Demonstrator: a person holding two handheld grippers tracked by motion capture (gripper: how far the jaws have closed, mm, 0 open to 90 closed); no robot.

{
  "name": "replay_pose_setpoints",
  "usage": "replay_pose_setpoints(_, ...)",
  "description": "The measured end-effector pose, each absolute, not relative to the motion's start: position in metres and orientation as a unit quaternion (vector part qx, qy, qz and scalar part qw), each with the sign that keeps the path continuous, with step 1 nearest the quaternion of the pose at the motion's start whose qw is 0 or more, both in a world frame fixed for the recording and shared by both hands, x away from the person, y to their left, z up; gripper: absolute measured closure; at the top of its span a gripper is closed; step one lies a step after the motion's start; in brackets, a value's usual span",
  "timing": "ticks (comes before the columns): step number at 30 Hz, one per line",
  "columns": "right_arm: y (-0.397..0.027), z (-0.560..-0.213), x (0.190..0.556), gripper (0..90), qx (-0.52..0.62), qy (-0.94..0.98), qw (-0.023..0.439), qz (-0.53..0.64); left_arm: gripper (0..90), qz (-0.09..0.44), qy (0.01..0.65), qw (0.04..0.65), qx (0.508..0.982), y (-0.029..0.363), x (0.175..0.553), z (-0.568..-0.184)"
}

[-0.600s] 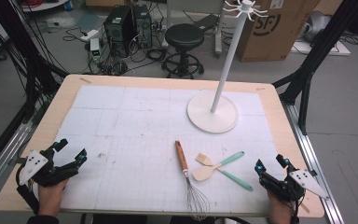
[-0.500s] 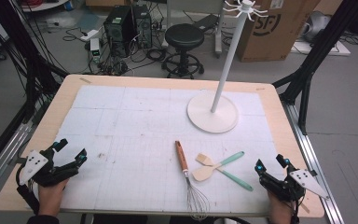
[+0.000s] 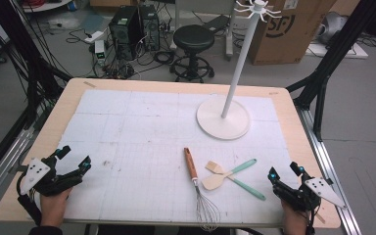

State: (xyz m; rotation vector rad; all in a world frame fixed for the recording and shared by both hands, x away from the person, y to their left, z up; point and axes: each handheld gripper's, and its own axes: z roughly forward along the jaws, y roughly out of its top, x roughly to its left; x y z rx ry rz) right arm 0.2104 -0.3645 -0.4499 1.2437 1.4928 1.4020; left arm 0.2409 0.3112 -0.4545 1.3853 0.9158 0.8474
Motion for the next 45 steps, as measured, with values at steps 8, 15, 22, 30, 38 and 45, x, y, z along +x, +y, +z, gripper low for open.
replay_pose_setpoints(8,-0.3631,-0.4498,0.2093,18.2,0.486,0.579,0.365,0.543,17.9,0.366,0.393,0.598,0.595,0.3117,0.2401,-0.4547)
replay_pose_setpoints(15,-0.3636,-0.4498,0.2102,18.4,0.489,0.579,0.362,0.542,18.2,0.365,0.394,0.597,0.596,0.3122,0.2404,-0.4546)
replay_pose_setpoints(22,-0.3647,-0.4493,0.2127,18.3,0.497,0.578,0.355,0.541,19.2,0.363,0.398,0.599,0.593,0.3118,0.2411,-0.4546)
replay_pose_setpoints(30,-0.3617,-0.4486,0.2155,18.3,0.503,0.59,0.36,0.519,17.3,0.368,0.389,0.602,0.592,0.3123,0.2392,-0.455)
replay_pose_setpoints(38,-0.361,-0.4487,0.2156,18.3,0.509,0.586,0.365,0.514,17.1,0.37,0.388,0.599,0.594,0.3114,0.2392,-0.4549)
replay_pose_setpoints(45,-0.361,-0.4494,0.2126,18.3,0.501,0.58,0.372,0.523,17.0,0.369,0.389,0.599,0.595,0.3114,0.2394,-0.4548)
